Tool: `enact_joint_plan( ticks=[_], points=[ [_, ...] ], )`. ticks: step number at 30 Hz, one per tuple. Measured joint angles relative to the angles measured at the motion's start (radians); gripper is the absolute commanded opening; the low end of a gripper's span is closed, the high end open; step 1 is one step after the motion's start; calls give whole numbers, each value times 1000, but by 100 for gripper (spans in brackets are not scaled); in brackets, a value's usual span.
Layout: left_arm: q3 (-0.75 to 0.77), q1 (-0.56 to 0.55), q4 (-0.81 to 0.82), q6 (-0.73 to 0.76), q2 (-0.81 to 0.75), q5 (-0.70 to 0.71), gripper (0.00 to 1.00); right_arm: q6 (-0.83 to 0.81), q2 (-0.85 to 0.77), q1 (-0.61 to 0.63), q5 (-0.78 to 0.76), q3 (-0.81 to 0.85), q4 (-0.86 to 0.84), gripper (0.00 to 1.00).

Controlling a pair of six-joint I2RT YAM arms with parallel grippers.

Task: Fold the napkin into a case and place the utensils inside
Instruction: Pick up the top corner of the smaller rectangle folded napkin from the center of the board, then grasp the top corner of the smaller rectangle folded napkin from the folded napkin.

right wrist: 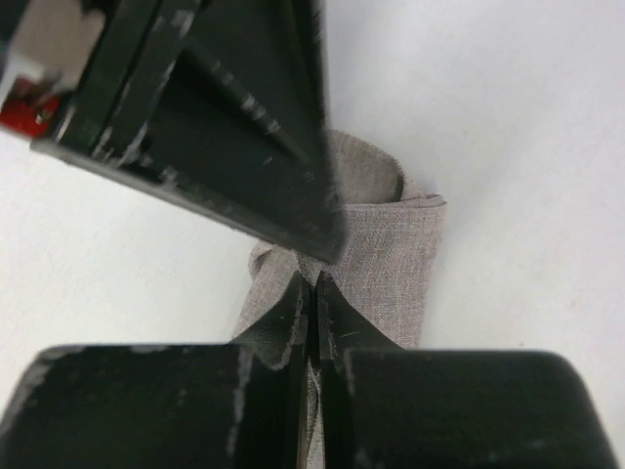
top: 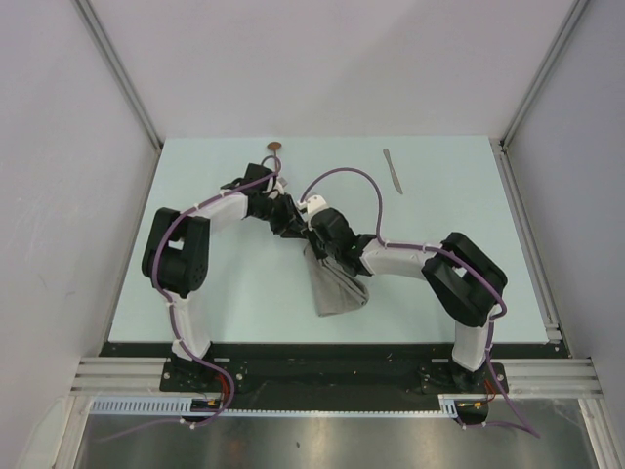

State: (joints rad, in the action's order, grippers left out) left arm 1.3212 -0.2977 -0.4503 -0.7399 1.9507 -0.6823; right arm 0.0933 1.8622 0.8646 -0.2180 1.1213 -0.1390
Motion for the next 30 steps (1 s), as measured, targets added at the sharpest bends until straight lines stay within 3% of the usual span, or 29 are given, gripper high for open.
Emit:
enact_joint_plan(
  ticks=[2, 5, 7, 10, 14, 25, 30],
  points=[
    [0, 2, 2, 7, 0, 13, 43, 0, 0, -7, 27, 0, 8, 0],
    [0, 7, -3, 16, -2, 54, 42, -1, 0, -17, 58, 0, 21, 0],
    [0, 9, -13, 27, -9, 101, 37, -1, 0, -25, 80, 0, 35, 0],
    [-1, 9, -33, 45, -44, 189, 16, 0, 0, -38, 108, 0, 55, 0],
    [-5, -3, -51, 84, -120, 327, 11, 4, 0, -56, 140, 3, 78, 0],
    [-148, -169, 7, 145, -179, 597, 20, 126, 0, -128, 222, 16, 115, 0],
    [-151, -227, 79, 149, -189, 636, 21, 190, 0, -158, 256, 16, 121, 0]
  ],
)
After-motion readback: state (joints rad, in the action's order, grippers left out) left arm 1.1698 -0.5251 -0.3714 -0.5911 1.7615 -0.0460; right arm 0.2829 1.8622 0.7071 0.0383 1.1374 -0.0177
